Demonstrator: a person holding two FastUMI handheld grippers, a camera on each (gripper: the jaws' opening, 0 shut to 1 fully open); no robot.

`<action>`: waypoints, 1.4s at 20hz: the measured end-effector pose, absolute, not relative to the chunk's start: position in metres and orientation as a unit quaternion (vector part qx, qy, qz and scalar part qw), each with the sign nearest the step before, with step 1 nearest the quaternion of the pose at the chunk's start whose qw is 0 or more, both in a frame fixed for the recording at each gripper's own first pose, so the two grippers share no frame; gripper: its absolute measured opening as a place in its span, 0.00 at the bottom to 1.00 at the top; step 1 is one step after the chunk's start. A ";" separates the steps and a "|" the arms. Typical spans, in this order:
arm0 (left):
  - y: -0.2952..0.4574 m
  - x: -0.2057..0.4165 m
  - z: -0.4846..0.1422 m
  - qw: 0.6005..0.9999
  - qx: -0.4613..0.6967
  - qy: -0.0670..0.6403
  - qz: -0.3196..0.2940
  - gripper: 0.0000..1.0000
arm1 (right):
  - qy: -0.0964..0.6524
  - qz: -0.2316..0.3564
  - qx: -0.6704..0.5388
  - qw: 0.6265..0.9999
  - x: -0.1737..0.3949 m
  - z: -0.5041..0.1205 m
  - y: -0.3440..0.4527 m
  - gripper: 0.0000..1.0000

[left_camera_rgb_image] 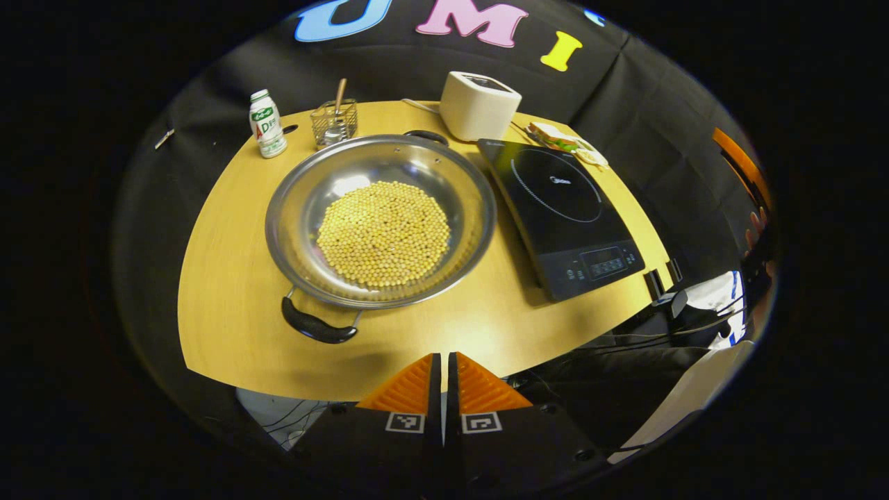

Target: First push the handle of the pot to place it horizontally, then grasp the pot with both hands and set it on the induction cooktop.

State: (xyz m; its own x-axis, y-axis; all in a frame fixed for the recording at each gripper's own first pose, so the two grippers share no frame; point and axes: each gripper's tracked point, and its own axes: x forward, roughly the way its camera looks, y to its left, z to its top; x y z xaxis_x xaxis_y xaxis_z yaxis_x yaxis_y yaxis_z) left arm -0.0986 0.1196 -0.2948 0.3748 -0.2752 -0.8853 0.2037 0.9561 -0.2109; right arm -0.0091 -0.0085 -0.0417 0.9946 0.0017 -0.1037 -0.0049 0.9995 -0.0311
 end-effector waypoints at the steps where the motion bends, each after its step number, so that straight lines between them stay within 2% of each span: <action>1: 0.127 -0.092 -0.297 0.828 -0.038 0.543 -0.138 0.05 | 0.053 0.001 -0.016 0.998 -0.010 -0.042 -0.008 0.99; 8: 0.149 -0.074 -0.325 0.802 -0.057 0.582 -0.124 0.05 | 0.053 -0.004 -0.018 0.998 -0.009 -0.043 -0.013 0.96; 18: 0.156 -0.062 -0.337 0.793 -0.058 0.593 -0.124 0.05 | 0.059 -0.012 -0.013 0.998 0.000 -0.047 -0.014 0.98; 28: 0.224 -0.042 -0.346 0.793 -0.076 0.601 -0.058 0.05 | 0.071 -0.011 -0.019 0.997 0.016 -0.058 -0.004 0.99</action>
